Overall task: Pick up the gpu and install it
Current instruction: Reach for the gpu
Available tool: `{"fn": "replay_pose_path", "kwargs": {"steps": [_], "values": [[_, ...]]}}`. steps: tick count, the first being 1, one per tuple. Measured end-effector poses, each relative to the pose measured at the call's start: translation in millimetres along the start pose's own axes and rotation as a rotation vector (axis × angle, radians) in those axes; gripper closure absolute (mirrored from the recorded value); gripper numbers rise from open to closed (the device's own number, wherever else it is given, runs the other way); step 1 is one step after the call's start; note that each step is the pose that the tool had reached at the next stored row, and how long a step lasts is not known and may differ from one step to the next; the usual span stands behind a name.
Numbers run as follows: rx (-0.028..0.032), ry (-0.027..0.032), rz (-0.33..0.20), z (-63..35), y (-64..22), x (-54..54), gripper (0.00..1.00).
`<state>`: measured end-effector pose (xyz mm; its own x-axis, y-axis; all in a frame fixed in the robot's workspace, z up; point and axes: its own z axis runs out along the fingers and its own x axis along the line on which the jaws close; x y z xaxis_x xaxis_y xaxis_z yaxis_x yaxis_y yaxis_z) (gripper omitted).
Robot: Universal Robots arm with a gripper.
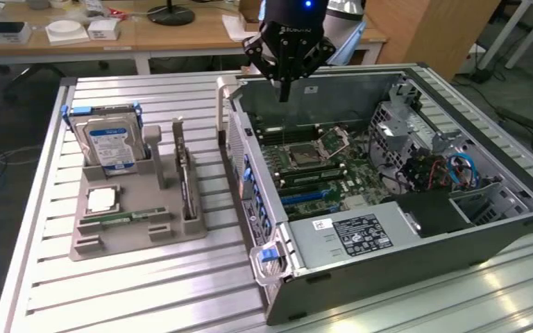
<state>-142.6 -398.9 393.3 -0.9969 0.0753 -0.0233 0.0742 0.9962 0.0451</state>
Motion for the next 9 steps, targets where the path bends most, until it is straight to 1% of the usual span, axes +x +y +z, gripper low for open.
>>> {"fn": "replay_pose_path", "kwargs": {"steps": [9], "values": [[0.0,0.0,0.0,-0.4,-1.0,13.8,0.9]]}}
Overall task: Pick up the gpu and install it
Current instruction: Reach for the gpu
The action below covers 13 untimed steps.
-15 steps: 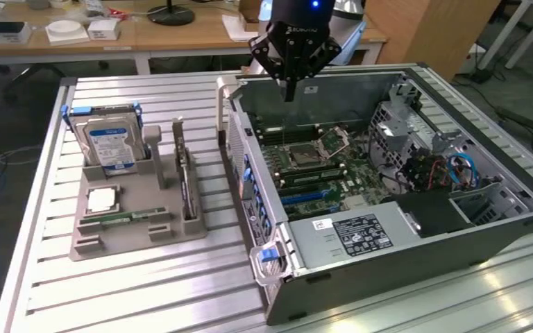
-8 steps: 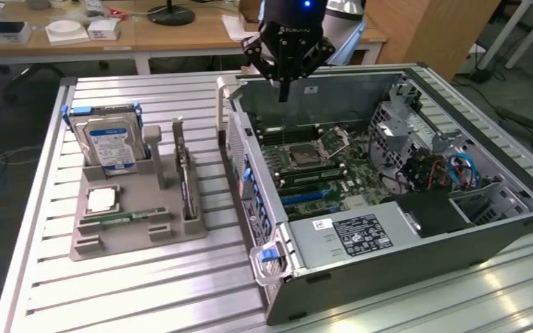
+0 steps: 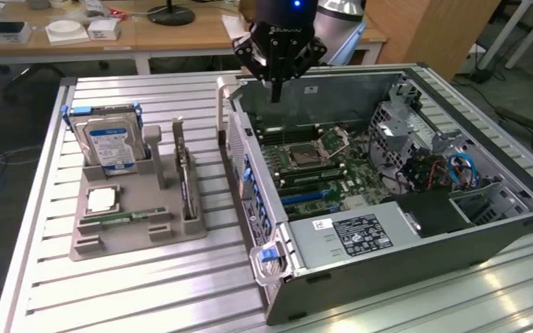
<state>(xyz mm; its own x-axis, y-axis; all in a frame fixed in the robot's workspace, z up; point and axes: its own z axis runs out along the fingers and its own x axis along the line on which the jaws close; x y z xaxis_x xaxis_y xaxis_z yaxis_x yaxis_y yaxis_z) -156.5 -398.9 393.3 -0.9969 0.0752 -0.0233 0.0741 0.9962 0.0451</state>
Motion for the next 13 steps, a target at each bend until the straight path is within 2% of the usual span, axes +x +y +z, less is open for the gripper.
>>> {"fn": "replay_pose_path", "kwargs": {"steps": [13], "values": [[0.0,0.0,0.0,-0.7,-1.8,25.0,0.9]]}}
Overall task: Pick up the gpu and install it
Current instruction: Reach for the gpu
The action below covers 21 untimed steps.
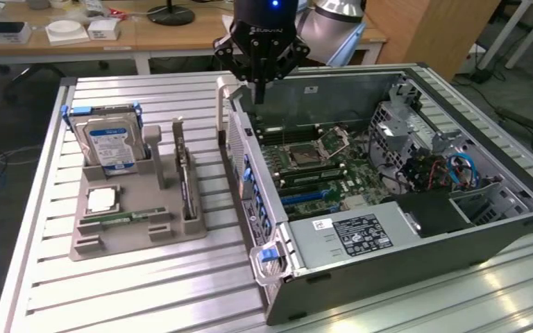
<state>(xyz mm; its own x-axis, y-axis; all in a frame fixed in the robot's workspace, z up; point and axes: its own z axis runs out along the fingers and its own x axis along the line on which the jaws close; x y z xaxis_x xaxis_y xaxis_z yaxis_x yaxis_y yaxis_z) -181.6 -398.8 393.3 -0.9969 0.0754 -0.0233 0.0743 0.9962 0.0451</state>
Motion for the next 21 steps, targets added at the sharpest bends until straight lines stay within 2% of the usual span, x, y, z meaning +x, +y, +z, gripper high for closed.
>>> {"fn": "replay_pose_path", "kwargs": {"steps": [11,21], "values": [[0.0,0.0,0.0,-0.5,-1.5,19.6,0.9],[0.0001,0.0001,0.0,-1.2,-3.2,42.2,0.9]]}}
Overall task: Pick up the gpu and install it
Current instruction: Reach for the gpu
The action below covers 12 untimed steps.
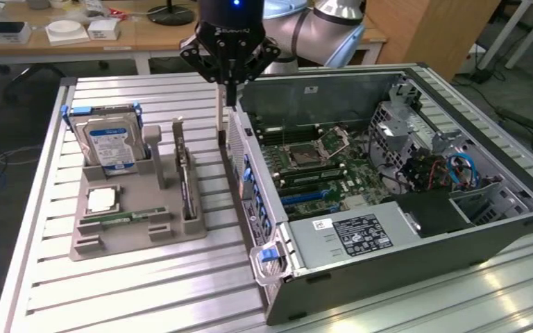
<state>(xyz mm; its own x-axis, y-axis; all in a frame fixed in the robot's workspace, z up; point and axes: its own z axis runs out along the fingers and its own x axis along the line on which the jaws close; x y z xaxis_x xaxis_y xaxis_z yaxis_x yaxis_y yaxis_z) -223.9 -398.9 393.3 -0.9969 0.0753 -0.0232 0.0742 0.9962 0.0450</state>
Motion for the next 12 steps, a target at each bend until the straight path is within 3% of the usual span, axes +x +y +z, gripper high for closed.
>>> {"fn": "replay_pose_path", "kwargs": {"steps": [12], "values": [[-0.0001,-0.0001,0.0,-0.7,-2.5,30.6,0.9]]}}
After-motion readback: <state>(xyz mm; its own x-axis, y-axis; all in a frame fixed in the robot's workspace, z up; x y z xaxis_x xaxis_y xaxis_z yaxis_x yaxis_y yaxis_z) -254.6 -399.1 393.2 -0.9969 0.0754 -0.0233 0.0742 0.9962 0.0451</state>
